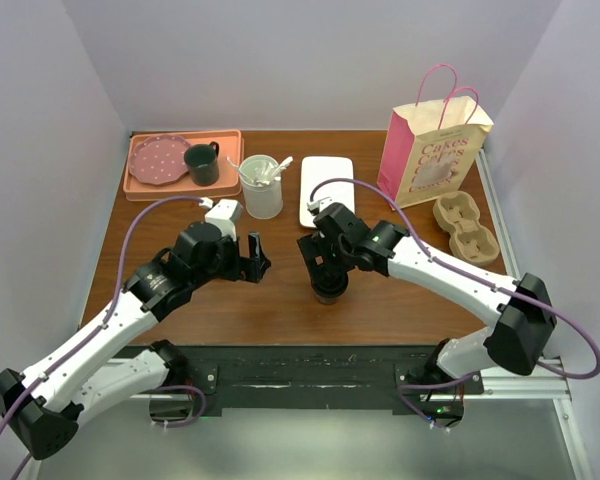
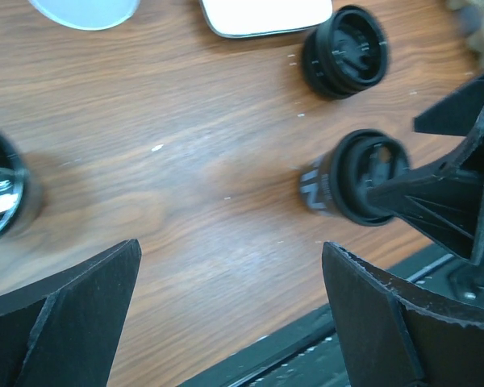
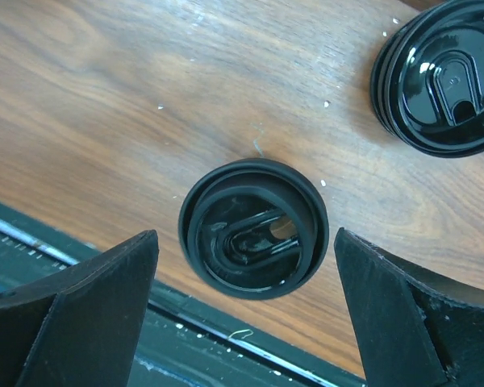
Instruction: Pack the takeout coffee
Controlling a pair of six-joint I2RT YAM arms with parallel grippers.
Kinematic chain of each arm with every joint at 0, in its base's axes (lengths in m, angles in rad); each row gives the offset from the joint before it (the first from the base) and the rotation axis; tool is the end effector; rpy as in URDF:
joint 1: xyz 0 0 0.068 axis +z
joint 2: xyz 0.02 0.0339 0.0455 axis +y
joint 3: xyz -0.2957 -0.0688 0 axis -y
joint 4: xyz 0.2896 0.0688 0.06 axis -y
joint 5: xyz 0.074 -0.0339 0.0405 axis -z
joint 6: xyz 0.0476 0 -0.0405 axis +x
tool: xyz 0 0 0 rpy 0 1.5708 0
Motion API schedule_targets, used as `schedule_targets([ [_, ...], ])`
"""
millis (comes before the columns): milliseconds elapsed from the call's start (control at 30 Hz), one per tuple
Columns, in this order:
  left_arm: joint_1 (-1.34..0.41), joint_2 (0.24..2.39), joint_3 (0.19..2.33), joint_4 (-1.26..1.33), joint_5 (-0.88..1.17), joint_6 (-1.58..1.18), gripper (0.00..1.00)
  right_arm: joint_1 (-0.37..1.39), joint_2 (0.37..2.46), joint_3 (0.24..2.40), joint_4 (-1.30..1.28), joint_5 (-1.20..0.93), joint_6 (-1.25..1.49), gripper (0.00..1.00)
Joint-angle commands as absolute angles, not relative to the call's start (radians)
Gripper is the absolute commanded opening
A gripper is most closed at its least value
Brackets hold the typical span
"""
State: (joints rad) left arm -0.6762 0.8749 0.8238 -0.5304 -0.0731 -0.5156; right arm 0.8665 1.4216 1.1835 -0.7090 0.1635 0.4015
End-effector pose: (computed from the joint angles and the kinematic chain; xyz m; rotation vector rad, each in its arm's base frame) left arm 0.1771 -0.1376 0.3189 0.1341 2.2104 -0.6032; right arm 0.2275 0.2558 0.2977 -0.5174 2.4750 0.3158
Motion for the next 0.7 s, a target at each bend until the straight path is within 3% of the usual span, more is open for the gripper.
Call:
schedule_targets([
  [0, -0.673, 0.842, 0.812, -0.563, -0.156, -0.446, 1.0, 0.908, 1.443, 1.233, -0.732, 0.268, 0.446, 0.94],
  [667, -0.672, 0.839, 0.787, -0.529, -0.141, -0.428, 1.0, 0.931, 1.5, 1.221, -0.741, 0.321, 0.46, 0.87],
])
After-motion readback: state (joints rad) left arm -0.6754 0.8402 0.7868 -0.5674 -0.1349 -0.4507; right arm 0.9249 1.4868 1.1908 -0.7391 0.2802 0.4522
